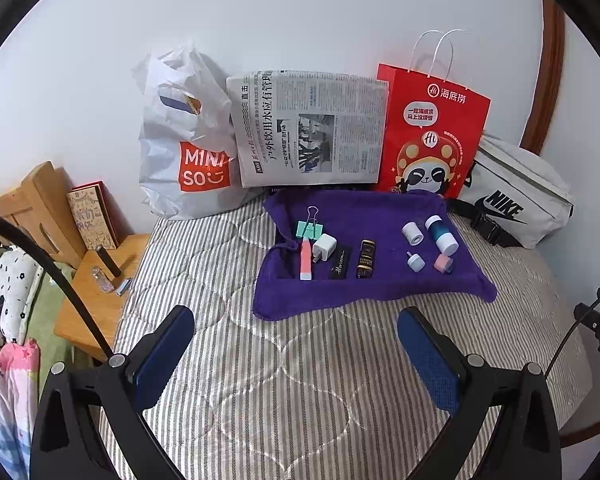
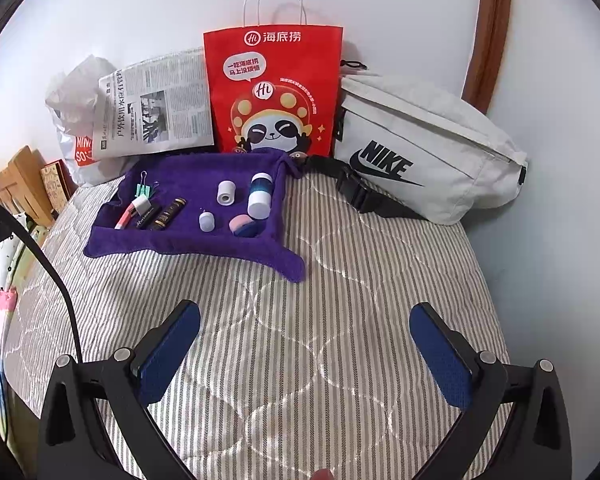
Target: Organize rigid objects
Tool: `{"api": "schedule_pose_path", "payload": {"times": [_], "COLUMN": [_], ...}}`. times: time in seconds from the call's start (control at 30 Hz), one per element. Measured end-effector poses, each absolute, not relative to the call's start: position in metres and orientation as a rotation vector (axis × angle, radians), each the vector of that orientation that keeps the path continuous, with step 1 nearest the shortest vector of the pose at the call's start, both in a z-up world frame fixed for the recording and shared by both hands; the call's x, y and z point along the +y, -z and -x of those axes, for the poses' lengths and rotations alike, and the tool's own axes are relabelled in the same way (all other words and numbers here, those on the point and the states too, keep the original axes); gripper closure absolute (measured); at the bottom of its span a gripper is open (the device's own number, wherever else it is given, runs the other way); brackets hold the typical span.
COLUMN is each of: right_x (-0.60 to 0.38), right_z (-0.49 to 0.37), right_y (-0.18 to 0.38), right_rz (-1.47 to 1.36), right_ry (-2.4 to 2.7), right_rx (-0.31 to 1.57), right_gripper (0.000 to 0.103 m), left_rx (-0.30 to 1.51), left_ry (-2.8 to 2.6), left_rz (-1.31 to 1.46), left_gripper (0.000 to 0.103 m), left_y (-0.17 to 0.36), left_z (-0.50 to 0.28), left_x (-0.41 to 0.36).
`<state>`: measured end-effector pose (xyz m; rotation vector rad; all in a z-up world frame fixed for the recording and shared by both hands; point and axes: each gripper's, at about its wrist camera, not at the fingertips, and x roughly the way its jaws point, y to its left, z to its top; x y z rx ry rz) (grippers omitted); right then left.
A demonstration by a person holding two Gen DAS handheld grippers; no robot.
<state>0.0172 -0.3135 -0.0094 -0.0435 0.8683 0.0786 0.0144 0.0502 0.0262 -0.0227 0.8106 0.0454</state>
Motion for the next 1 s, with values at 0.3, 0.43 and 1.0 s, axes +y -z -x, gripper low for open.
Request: {"api": "schedule_pose_path", "payload": {"times": [0.3,0.43,1.0], "right_x": [-0.3123,-0.3115,-0.311], "right_z": [-0.0159,-0.0144,-0.0154], "right_y": [0.0099,0.0102,0.013], "right_rz": [0.046,0.047,0.052], "right_ry": [-0.083,-0.084,-0.085], "right_rx": [0.871,0.872,0.886], "right_gripper": [0.0,0.0,0.0], "left_rx": [0.814,0.819,0.823], "left_ry": [-0.041,-0.034,-0.021], "left_rz": [0.028,0.03,0.025], "left_gripper": [0.0,0.0,0.0], "left_y": [-0.025,-0.024,-0.0205], "left_z": [-0.0145,-0.0148,-0.0161], "left_x": [0.0493,0.049,0.0452]}}
